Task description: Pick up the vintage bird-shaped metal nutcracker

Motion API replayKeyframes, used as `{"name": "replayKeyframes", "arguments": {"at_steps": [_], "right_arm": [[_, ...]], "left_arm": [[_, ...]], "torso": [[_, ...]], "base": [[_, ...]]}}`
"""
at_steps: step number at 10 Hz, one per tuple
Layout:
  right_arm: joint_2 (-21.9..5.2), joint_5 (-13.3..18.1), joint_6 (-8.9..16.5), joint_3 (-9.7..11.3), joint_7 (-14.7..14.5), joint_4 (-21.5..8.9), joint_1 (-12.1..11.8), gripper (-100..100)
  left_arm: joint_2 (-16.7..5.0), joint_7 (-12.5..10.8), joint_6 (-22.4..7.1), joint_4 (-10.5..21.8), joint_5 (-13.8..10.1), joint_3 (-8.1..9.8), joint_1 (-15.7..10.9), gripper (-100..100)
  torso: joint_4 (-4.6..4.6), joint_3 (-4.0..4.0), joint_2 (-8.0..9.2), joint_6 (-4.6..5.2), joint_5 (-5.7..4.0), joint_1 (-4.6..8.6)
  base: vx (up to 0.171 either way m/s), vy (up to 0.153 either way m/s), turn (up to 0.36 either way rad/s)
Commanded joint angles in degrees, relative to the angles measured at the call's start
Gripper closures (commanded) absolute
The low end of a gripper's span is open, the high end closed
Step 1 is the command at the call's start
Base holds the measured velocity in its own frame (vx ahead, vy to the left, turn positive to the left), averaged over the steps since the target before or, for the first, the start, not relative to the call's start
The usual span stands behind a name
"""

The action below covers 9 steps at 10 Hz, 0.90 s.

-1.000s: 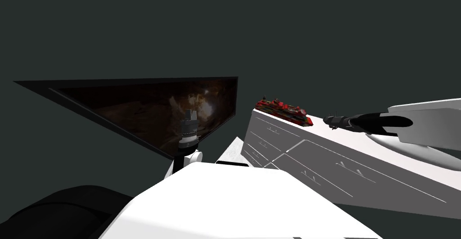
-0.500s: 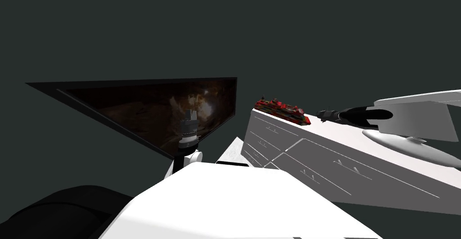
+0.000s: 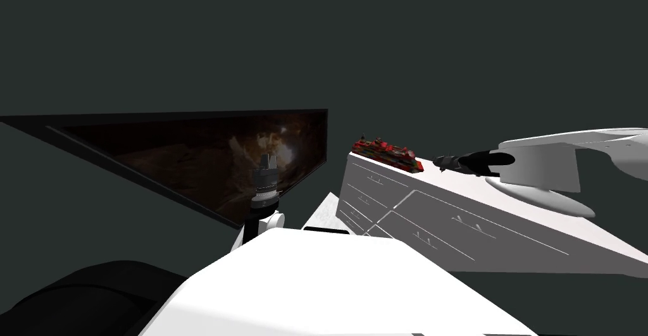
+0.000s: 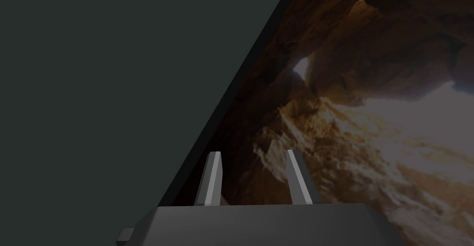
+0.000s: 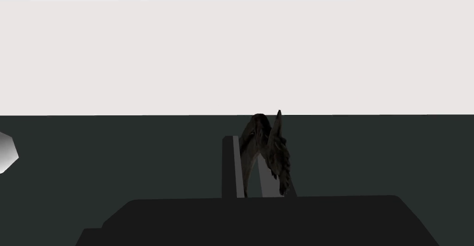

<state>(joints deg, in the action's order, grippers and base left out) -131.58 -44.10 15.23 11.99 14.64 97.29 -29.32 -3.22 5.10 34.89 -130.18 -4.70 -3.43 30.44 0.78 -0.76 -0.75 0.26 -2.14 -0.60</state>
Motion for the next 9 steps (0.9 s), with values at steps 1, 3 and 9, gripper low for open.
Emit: {"name": "replayKeyframes", "arguments": {"at_steps": [1,3,9], "right_arm": [[-0.44,-0.23,-0.14,-2.68,0.02,0.18,0.49,100],[0.61,-3.70,4.18,-7.24,-4.11,2.84,-4.89,100],[1.66,-6.71,9.62,-16.90,-7.06,5.50,-8.00,100]], "left_arm": [[0.00,0.00,0.00,0.00,0.00,0.00,0.00,0],[0.00,0.00,0.00,-0.01,0.00,0.01,0.01,0],[0.00,0.00,0.00,0.00,0.00,0.00,0.00,0]], "torso": [[0.00,0.00,0.00,0.00,0.00,0.00],[0.02,0.01,0.04,0.22,-0.11,0.24],[0.06,-0.04,-0.03,-0.02,-0.14,0.19]], "base": [[-0.001,0.007,-0.004],[0.014,-0.066,-0.206],[-0.004,-0.021,-0.039]]}}
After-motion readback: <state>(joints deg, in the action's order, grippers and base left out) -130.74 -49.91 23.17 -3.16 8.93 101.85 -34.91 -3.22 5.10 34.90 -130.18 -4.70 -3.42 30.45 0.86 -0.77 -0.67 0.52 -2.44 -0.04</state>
